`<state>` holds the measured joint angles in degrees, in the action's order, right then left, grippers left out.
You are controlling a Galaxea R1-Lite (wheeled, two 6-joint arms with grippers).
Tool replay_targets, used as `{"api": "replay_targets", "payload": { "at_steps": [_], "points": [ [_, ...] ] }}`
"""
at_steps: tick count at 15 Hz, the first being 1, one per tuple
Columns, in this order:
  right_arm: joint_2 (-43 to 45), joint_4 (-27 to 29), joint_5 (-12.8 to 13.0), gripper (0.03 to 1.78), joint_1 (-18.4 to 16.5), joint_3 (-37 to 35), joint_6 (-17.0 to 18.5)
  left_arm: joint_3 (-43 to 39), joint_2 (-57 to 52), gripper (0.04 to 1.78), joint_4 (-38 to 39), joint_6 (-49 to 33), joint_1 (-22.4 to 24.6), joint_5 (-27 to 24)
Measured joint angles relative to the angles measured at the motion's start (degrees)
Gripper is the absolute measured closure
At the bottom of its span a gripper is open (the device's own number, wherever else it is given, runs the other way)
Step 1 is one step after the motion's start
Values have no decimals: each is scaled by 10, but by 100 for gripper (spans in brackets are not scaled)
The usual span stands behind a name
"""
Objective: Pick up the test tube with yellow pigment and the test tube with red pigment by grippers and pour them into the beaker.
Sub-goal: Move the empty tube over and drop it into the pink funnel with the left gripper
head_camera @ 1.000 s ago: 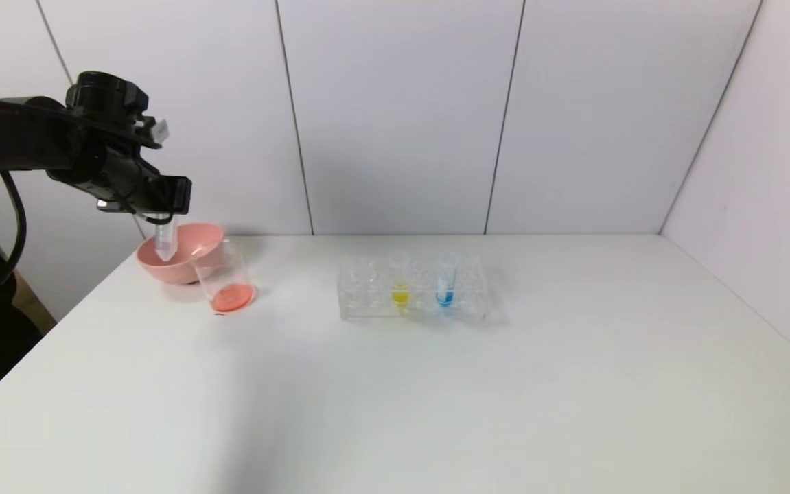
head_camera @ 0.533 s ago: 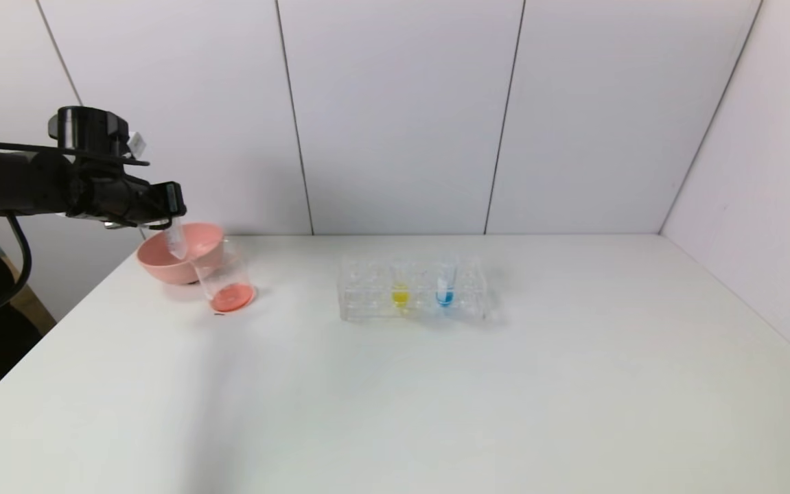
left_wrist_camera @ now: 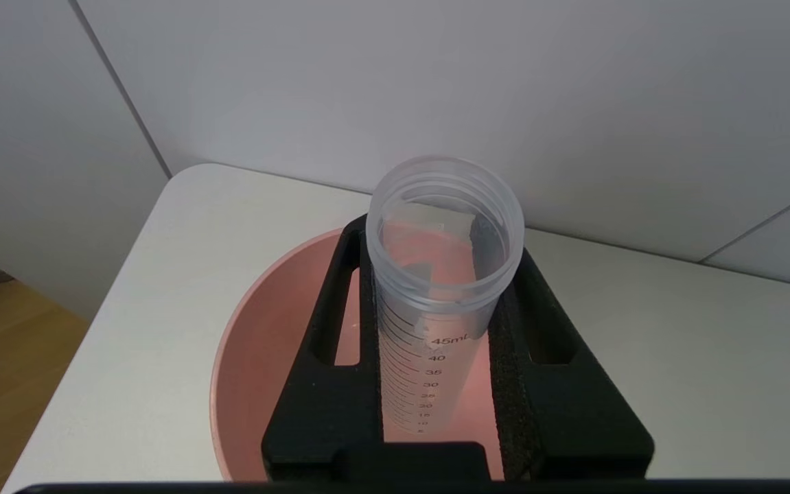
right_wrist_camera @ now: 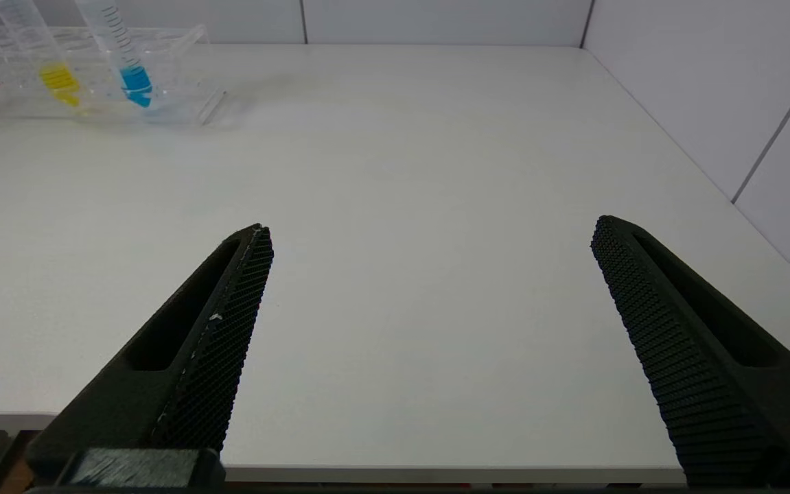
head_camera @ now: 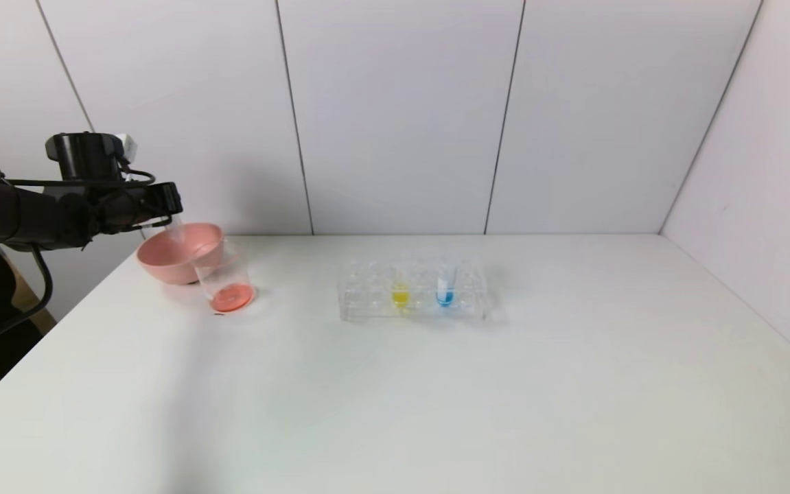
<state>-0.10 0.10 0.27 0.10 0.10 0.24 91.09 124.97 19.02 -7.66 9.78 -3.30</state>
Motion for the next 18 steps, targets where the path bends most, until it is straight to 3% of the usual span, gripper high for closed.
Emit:
{"api": "replay_targets", "payload": {
  "at_steps": [18],
  "points": [
    [0,0,0,11,0,0,0,32,86,132,50,10,23,-34]
  ]
}}
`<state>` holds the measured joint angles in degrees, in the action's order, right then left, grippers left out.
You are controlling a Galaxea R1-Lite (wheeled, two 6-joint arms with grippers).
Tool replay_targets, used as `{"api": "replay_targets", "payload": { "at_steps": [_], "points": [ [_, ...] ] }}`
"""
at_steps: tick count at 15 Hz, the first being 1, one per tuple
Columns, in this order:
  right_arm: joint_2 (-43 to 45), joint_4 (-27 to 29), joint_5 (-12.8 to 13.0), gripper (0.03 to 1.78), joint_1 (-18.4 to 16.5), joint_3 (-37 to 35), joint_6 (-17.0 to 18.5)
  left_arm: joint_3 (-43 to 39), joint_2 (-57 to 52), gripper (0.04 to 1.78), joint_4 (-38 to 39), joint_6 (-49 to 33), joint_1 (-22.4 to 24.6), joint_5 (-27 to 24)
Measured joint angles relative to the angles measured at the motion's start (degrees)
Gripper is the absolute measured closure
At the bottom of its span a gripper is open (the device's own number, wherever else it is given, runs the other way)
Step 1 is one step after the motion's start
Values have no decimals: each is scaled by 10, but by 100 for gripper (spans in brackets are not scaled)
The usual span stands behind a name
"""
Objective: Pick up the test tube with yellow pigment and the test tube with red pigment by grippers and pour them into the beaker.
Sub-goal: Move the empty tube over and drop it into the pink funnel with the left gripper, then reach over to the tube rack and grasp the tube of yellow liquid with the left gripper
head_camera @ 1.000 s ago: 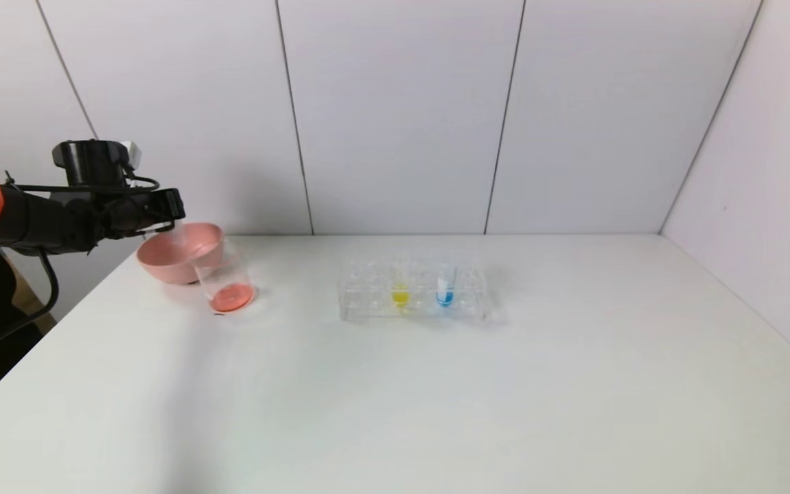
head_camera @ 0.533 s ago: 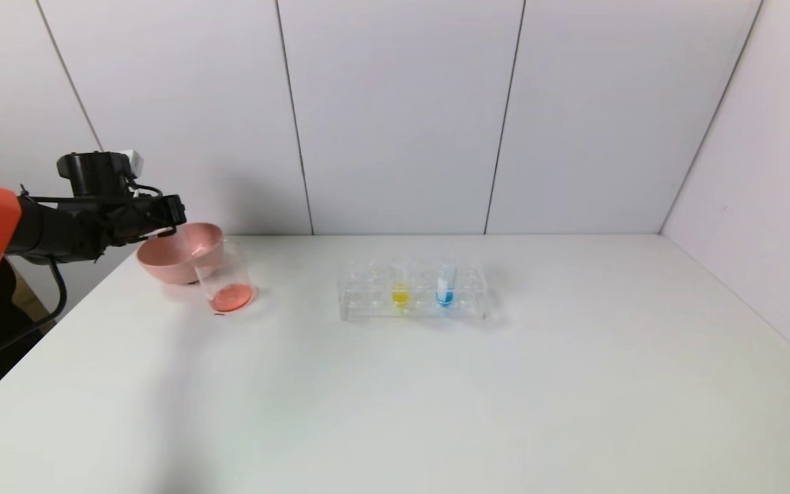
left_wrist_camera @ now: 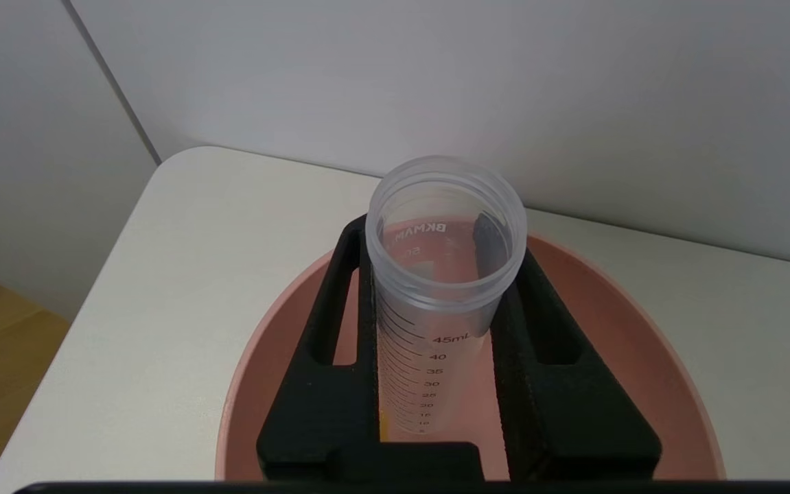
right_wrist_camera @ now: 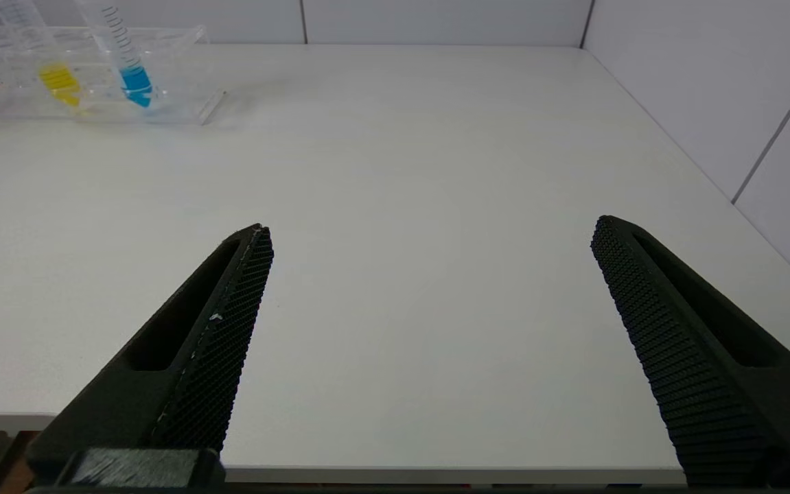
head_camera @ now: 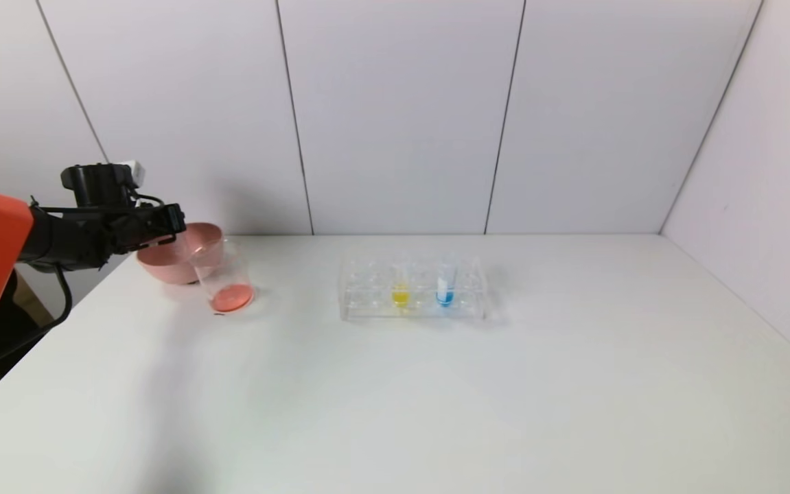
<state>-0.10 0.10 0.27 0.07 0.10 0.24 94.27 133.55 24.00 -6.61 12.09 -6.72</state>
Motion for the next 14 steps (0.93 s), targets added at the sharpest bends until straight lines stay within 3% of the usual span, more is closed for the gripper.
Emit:
{"api": "replay_targets", "payload": {
  "at_steps": [3,7,9,11,14],
  "points": [
    [0,0,0,11,0,0,0,1,0,110,0,0,1,0],
    [0,0,0,11,0,0,0,0,-1,47,1,0,1,0],
    [0,0,0,11,0,0,0,-2,-7,23,1,6,1,0],
    [0,0,0,11,0,0,0,-9,-17,9,1,15,0,0],
    [0,0,0,11,0,0,0,-31,-41,5,13,16,-2,0]
  ]
}}
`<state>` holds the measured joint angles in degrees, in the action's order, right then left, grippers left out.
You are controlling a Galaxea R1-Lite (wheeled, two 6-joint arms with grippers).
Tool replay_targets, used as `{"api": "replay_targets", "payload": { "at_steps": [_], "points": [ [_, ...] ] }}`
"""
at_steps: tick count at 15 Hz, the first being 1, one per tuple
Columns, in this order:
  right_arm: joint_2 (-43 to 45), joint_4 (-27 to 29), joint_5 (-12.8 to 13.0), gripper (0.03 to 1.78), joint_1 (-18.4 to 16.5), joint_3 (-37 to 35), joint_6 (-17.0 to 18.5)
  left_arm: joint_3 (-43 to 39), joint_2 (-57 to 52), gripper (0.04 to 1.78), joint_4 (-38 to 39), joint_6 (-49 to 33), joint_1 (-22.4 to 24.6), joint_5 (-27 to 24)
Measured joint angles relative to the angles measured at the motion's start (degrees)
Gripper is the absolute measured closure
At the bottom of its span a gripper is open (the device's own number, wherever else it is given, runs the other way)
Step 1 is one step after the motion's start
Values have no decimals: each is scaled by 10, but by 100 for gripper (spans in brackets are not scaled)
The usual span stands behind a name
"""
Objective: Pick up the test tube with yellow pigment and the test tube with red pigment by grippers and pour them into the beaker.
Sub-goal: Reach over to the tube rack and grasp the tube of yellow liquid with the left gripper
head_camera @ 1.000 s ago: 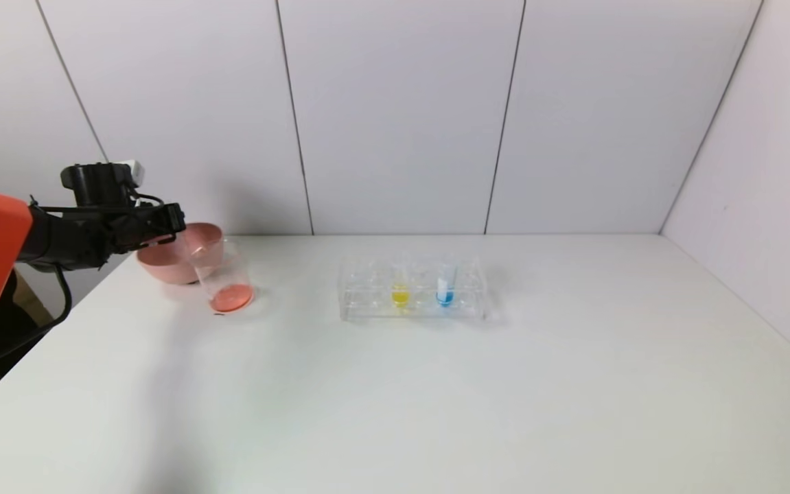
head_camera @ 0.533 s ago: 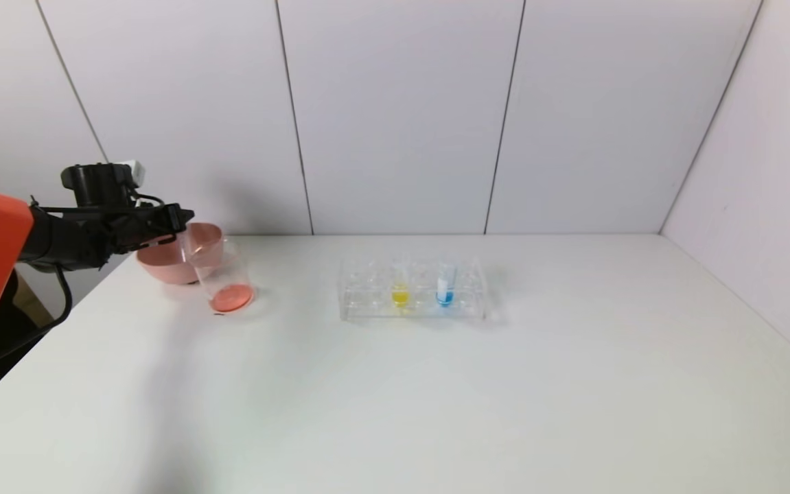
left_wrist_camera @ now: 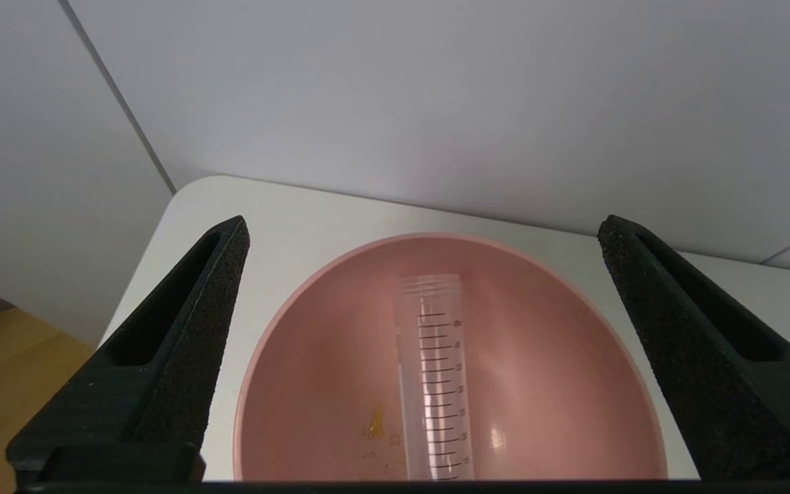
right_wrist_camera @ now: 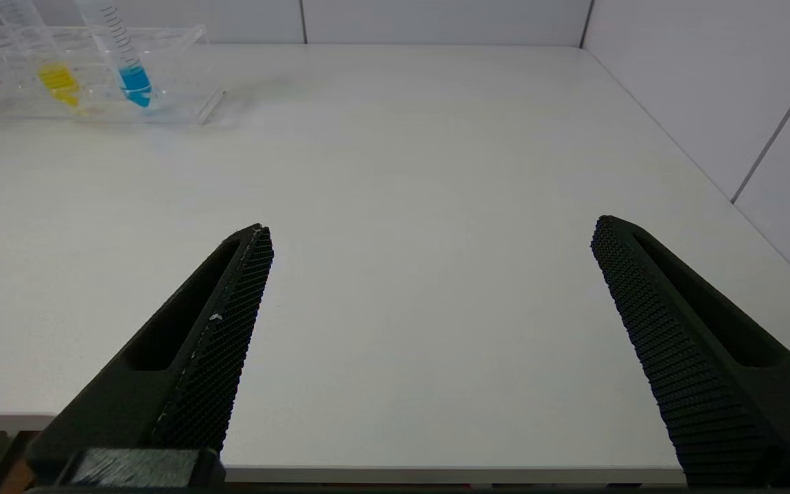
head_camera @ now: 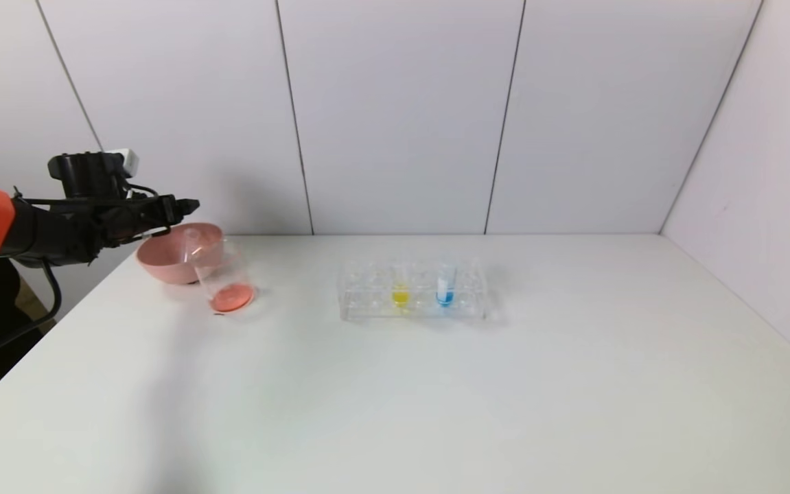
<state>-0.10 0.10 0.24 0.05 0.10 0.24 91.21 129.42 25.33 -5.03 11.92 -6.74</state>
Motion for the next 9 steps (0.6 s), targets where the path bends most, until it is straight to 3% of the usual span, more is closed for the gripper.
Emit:
{"api": "replay_targets", "payload": {
  "at_steps": [4,9],
  "points": [
    [0,0,0,11,0,0,0,-50,-49,5,33,1,-7,-1],
    [0,0,0,11,0,0,0,-126,-135,5,35,1,-48,-4]
  ]
}}
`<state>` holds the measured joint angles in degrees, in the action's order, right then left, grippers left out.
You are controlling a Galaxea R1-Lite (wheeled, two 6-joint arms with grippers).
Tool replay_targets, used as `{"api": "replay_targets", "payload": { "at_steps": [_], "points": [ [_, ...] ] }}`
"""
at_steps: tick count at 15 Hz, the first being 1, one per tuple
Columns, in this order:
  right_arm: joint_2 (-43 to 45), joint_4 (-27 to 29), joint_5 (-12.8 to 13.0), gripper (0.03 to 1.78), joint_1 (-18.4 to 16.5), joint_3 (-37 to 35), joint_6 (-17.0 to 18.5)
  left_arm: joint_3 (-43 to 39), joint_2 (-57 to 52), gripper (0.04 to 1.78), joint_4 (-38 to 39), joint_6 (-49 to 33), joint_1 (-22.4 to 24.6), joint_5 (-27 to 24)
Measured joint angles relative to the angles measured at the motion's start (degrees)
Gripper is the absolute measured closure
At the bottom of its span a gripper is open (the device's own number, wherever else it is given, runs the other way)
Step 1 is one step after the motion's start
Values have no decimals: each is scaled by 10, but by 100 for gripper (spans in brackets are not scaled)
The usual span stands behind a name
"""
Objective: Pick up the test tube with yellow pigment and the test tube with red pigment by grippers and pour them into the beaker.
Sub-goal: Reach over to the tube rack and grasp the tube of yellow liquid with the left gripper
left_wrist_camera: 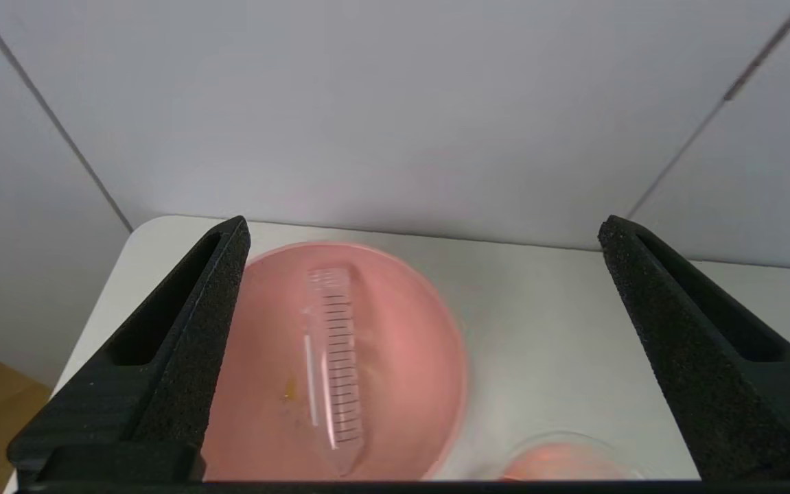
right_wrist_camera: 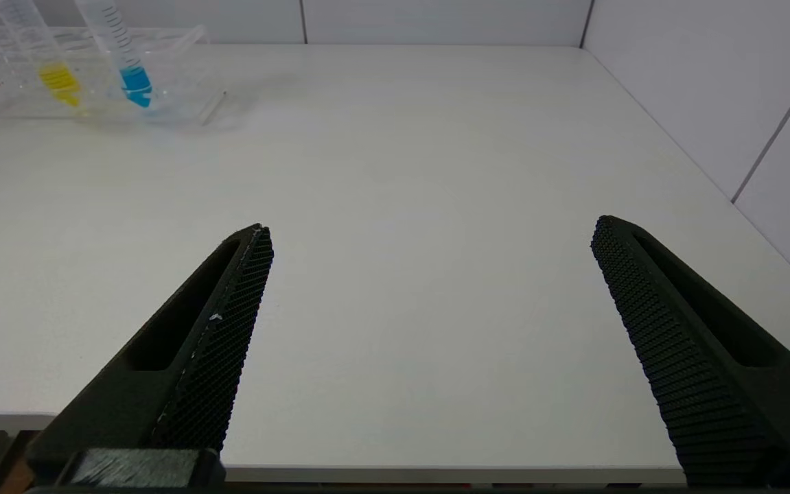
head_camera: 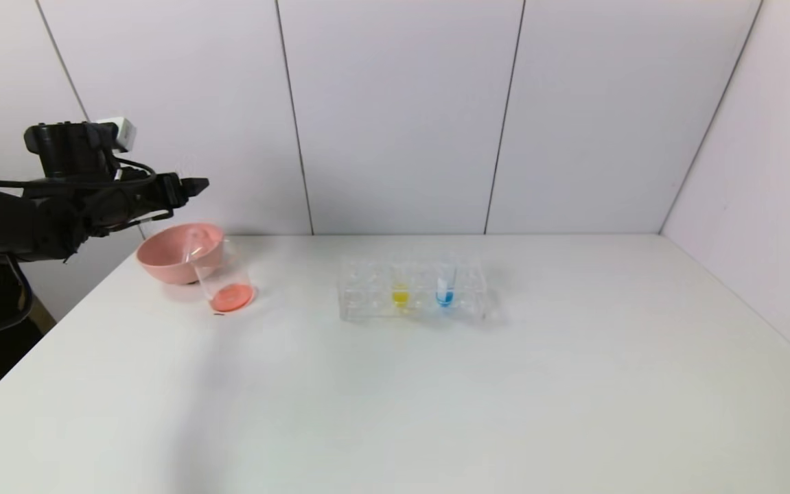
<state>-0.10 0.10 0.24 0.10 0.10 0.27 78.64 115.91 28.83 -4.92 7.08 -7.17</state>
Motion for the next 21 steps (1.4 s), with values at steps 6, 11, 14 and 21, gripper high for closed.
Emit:
{"api": "replay_targets", "payload": {
  "at_steps": [6,11,14,21],
  "points": [
    [0,0,0,11,0,0,0,-97,-113,5,0,0,-66,-10],
    [0,0,0,11,0,0,0,-193,-194,5,3,12,-132,-11],
    [0,0,0,11,0,0,0,-236,-224,5,4,21,-193,-11],
    [0,0,0,11,0,0,0,-316,-243,5,65,21,-328,-10]
  ]
}}
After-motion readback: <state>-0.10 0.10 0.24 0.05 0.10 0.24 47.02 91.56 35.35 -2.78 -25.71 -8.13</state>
